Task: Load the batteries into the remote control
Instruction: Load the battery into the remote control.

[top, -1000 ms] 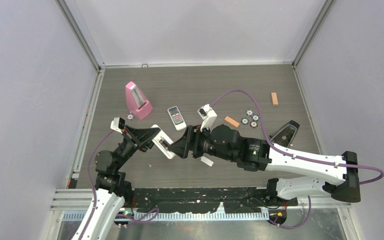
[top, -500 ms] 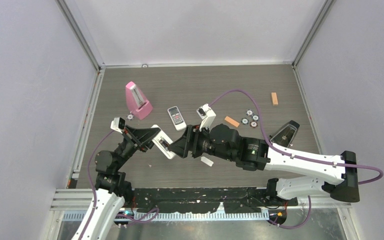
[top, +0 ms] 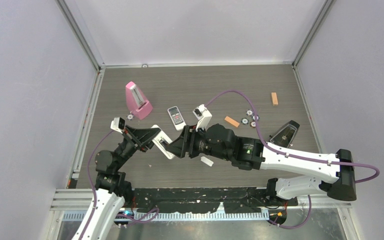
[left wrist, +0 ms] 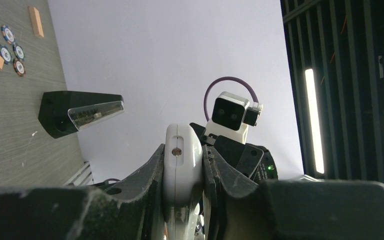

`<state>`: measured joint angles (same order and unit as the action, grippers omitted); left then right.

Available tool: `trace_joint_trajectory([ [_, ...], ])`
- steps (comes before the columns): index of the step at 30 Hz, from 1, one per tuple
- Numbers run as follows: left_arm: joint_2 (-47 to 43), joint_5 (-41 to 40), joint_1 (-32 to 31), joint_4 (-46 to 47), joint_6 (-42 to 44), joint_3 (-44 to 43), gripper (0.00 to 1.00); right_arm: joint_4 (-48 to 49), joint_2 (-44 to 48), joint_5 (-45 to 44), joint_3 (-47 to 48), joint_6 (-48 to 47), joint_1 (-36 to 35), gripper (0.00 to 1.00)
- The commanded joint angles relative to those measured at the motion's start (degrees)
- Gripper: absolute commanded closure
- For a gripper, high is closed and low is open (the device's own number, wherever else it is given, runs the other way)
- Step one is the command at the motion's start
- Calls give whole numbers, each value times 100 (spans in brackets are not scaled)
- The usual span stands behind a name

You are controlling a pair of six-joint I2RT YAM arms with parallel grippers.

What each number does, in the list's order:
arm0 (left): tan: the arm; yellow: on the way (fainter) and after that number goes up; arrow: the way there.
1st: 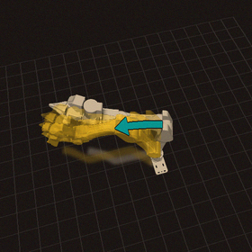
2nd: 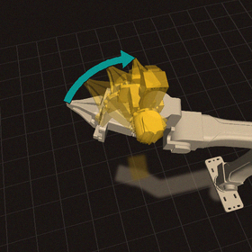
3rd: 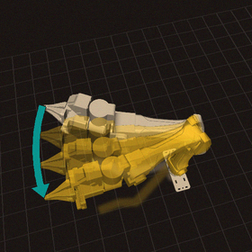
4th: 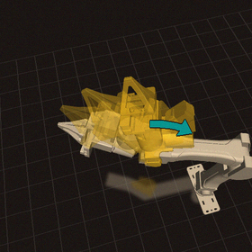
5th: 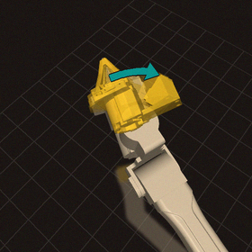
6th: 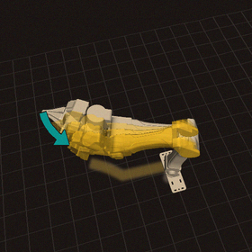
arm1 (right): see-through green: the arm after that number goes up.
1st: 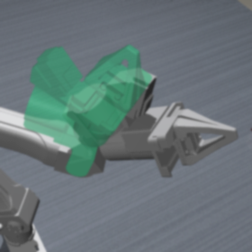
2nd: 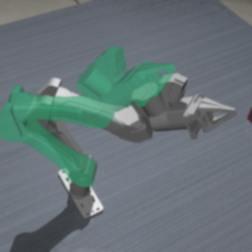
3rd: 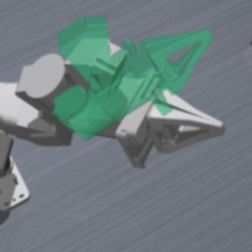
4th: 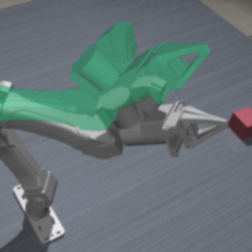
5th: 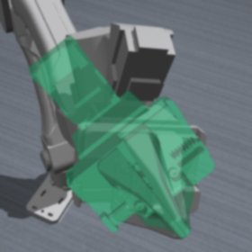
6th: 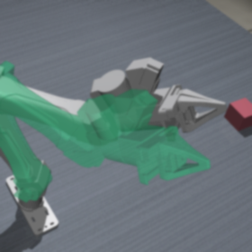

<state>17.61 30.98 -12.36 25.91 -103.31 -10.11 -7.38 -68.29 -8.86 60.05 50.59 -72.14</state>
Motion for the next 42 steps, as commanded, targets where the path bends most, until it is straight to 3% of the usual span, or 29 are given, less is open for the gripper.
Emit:
trace_joint_trajectory([
  [1,-63,58,3,302,-31,-238,100,87,-65,-42,70,60,34,42],
  [10,-85,23,-2,274,-5,-177,100,426,210,77,-149,99,50,29],
  [34,-82,2,1,203,67,-155,100,1084,571,248,-644,304,150,25],
  [42,-75,0,6,211,61,-149,100,1073,826,162,-853,351,209,29],
])
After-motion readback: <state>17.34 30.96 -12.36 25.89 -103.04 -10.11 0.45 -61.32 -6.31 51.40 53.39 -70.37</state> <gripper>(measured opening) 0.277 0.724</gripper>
